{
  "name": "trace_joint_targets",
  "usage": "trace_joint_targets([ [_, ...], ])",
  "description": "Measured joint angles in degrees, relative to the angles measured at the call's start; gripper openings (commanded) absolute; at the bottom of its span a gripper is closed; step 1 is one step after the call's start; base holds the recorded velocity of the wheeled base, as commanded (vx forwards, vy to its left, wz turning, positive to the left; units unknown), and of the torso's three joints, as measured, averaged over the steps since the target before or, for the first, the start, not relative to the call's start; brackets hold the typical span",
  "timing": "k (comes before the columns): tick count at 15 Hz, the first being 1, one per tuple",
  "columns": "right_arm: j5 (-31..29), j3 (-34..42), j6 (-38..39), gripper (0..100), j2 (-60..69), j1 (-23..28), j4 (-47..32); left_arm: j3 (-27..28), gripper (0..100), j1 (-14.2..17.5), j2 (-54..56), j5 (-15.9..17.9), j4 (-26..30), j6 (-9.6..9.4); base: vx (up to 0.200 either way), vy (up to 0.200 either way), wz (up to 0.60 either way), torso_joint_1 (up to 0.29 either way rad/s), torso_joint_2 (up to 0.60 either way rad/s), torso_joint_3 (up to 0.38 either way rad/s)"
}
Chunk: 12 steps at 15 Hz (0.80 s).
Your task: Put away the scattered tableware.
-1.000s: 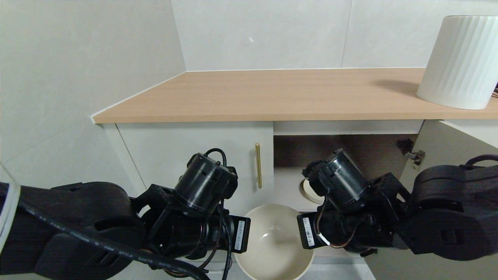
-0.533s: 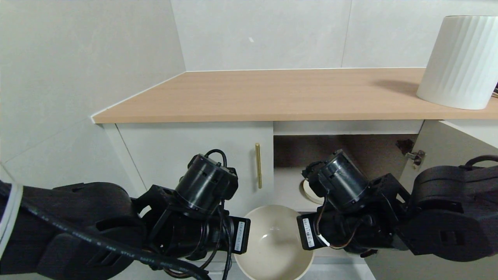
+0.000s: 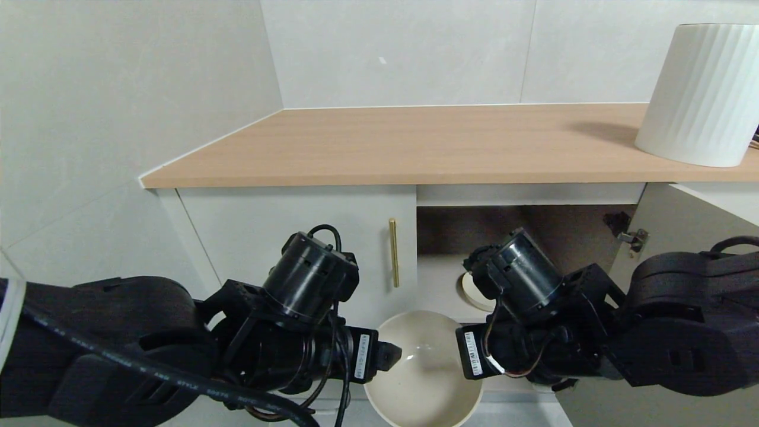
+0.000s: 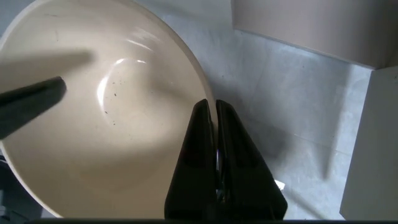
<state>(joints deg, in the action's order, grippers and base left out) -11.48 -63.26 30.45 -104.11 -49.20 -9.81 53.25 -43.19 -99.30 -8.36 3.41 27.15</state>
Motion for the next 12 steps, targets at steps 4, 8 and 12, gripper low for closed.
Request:
trace_joint_targets([
  [4, -1.71, -0.27, -0.02, 0, -1.1, 1.66, 1.06, 0.0, 100, 0.2, 2.21, 0.05, -2.05, 0.13, 0.0, 0.0, 0.0, 0.0, 0.0, 0.0],
  [8, -7.45, -0.94, -0.65, 0, -5.38, 9.68, 6.29, -0.8, 100, 0.91, 3.02, -0.04, -3.9, 0.17, 0.0, 0.0, 0.0, 0.0, 0.0, 0.0],
  [12, -7.97, -4.88, 0.33, 0, -10.78, 16.38, 7.88, -0.88, 100, 1.41, 3.11, -0.06, -3.96, 0.17, 0.0, 0.0, 0.0, 0.0, 0.0, 0.0],
])
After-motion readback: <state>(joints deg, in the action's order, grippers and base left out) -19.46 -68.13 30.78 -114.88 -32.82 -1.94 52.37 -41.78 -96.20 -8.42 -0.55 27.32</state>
